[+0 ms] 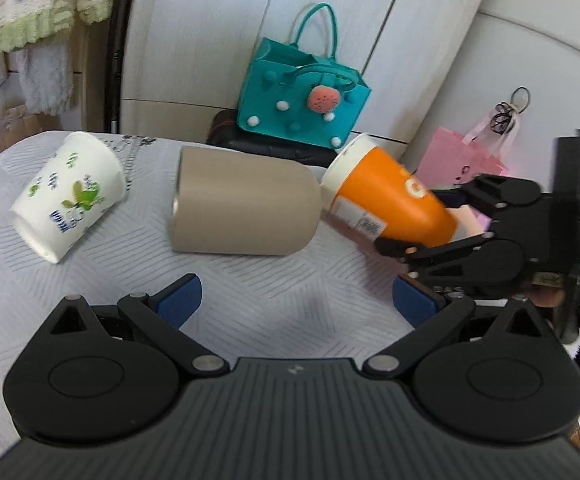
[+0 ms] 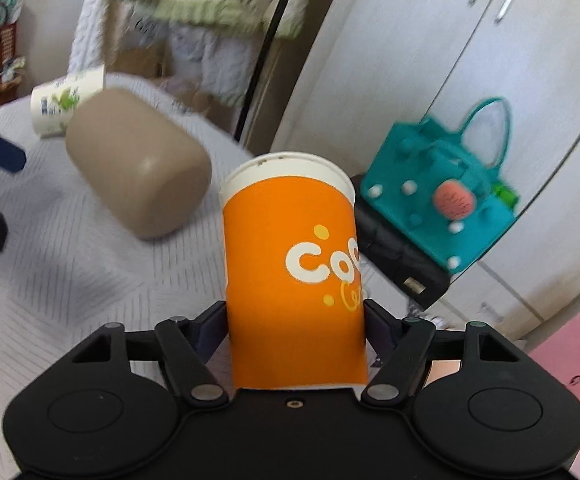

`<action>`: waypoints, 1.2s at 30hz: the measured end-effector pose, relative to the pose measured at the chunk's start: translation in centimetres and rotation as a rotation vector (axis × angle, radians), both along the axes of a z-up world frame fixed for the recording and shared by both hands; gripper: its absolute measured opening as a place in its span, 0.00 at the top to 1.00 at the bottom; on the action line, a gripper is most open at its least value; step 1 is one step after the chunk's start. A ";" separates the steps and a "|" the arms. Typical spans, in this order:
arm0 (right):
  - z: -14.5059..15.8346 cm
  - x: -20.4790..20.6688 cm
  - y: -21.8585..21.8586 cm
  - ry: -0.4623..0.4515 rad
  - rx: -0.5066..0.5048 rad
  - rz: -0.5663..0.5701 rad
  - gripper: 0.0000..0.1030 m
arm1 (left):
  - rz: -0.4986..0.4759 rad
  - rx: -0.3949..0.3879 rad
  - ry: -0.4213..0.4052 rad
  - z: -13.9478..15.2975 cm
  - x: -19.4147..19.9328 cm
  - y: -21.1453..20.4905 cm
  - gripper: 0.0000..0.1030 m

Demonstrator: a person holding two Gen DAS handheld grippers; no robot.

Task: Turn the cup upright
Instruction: 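Lift the orange cup with the right tool and rotate it rim-up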

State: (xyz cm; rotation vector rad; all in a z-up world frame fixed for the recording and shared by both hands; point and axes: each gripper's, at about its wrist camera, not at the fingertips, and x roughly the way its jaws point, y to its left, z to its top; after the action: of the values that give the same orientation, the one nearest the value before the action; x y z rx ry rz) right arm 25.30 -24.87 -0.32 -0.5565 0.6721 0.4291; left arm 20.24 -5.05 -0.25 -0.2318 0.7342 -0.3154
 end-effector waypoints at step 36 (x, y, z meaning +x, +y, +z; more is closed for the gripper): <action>0.2 -13.2 8.9 0.161 0.172 -0.114 0.26 | 0.040 -0.021 0.000 2.3 -10.4 8.2 0.00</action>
State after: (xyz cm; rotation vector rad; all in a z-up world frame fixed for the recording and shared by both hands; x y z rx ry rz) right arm 12.14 -15.99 -0.07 -0.3215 0.8085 0.4232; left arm 9.89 3.11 2.02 -0.2662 0.7256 -0.2851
